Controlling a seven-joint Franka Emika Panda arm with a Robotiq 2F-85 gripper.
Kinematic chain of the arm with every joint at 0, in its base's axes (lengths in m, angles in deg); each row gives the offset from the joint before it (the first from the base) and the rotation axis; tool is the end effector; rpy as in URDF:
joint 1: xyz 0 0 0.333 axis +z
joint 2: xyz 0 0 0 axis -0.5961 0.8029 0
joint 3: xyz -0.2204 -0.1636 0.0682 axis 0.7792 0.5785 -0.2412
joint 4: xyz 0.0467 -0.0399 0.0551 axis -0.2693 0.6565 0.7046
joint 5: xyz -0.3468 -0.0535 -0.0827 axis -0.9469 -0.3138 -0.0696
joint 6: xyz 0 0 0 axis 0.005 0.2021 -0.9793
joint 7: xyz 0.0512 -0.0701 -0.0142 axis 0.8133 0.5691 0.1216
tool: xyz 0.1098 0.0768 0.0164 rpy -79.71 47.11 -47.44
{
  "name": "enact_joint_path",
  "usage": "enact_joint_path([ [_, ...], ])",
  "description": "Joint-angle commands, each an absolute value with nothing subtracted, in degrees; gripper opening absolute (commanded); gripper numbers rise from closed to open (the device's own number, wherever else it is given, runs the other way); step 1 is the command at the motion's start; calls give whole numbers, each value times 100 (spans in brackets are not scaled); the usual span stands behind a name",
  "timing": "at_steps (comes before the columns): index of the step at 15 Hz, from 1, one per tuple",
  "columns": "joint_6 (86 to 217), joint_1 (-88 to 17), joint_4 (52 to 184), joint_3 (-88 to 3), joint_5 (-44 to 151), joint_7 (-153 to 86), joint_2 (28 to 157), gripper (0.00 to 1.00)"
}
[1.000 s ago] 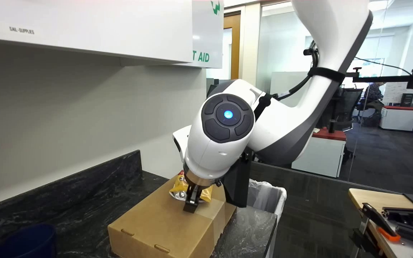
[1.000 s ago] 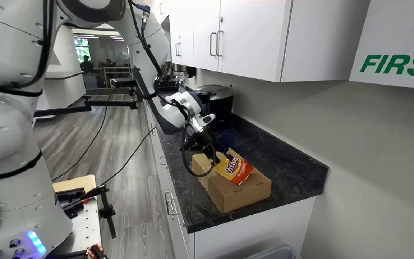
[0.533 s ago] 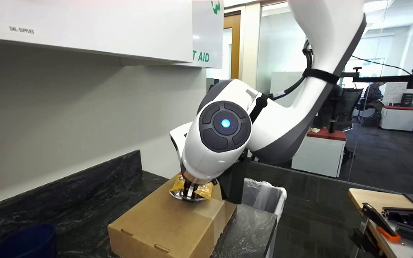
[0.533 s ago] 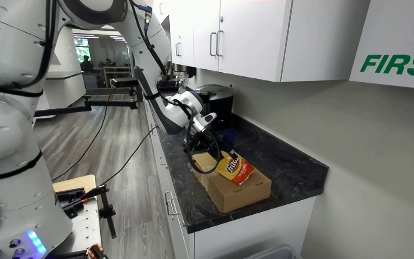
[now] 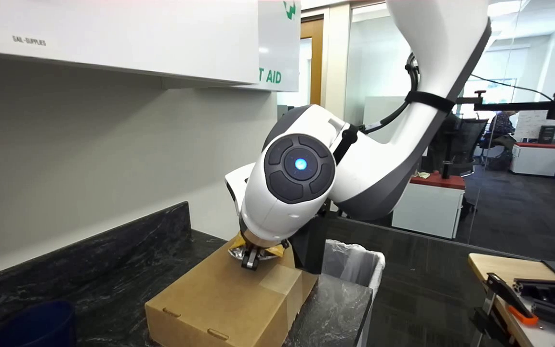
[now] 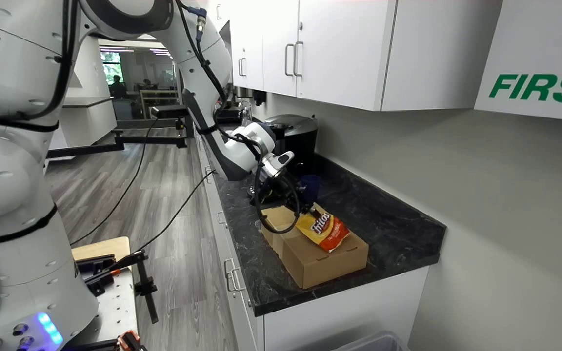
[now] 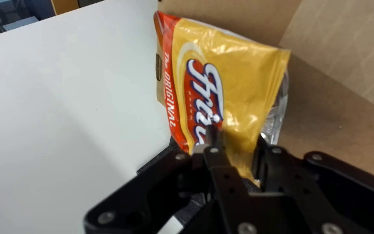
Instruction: Throw the empty pack of snacks in the bin
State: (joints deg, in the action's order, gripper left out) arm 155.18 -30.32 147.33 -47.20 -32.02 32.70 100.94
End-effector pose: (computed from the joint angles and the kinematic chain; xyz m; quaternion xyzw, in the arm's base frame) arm 0.5411 0.0417 0.1729 0.9014 0.0870 0.2244 0.3600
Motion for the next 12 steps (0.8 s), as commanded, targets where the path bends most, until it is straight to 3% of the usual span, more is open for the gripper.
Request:
enact_joint_path([
  [1, 15364, -3112, 14699, -4822, -3364, 3467, 10091, 1],
  [12, 15321, -3054, 15114, -5164, -1600, 3062, 9182, 0],
])
